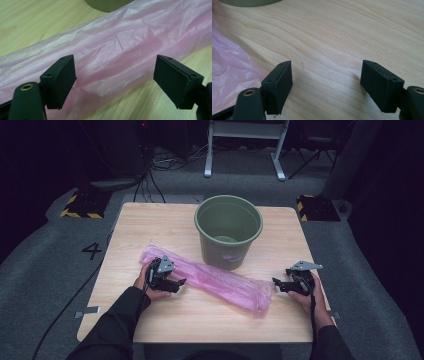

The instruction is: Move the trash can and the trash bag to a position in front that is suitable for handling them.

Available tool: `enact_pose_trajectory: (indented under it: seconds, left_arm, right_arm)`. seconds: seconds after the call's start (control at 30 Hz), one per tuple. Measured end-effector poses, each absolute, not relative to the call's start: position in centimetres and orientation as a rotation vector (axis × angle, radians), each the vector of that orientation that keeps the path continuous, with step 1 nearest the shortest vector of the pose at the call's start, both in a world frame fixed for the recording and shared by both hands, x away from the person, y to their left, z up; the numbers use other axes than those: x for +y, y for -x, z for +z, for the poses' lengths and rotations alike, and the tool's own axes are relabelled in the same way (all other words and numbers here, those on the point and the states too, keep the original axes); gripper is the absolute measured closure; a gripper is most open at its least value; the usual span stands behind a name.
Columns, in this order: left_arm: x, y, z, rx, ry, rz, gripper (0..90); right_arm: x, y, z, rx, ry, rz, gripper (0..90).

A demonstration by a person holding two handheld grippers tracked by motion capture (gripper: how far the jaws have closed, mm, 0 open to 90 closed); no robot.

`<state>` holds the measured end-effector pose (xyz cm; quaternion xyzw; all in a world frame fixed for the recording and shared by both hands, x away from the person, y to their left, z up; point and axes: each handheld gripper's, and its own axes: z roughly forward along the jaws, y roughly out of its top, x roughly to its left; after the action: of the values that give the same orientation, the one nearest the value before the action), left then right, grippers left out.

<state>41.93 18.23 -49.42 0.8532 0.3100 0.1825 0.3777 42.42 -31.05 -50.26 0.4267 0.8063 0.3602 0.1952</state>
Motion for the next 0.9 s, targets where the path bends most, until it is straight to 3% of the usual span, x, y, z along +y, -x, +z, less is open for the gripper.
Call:
enact_pose_trajectory:
  seconds: [0.23, 0.4, 0.43, 0.53, 0.7, 0.9]
  left_arm:
    - [17.9, -42.8, -50.2, 0.827, -2.212, 0.434, 19.4]
    - [18.1, -43.1, -50.2, 0.879, -2.193, 0.388, 25.1]
    - [18.3, -43.2, -50.2, 0.893, -2.181, 0.387, 31.7]
    - [18.3, -43.2, -50.2, 0.895, -2.177, 0.384, 39.6]
    - [18.6, -43.3, -50.0, 0.901, -2.169, 0.383, 60.3]
    - [18.7, -43.4, -50.1, 0.912, -2.158, 0.426, 75.4]
  right_arm:
    - [-31.1, -42.4, -50.3, 2.262, -1.194, 1.01, 25.8]
    - [-31.0, -42.4, -50.3, 2.262, -1.194, 1.01, 25.9]
    - [-31.0, -42.4, -50.3, 2.262, -1.194, 1.009, 25.8]
    - [-31.0, -42.4, -50.3, 2.262, -1.193, 1.009, 25.8]
    - [-31.0, -42.4, -50.3, 2.261, -1.195, 1.009, 25.8]
    - [-31.0, -42.4, -50.3, 2.261, -1.195, 1.008, 25.8]
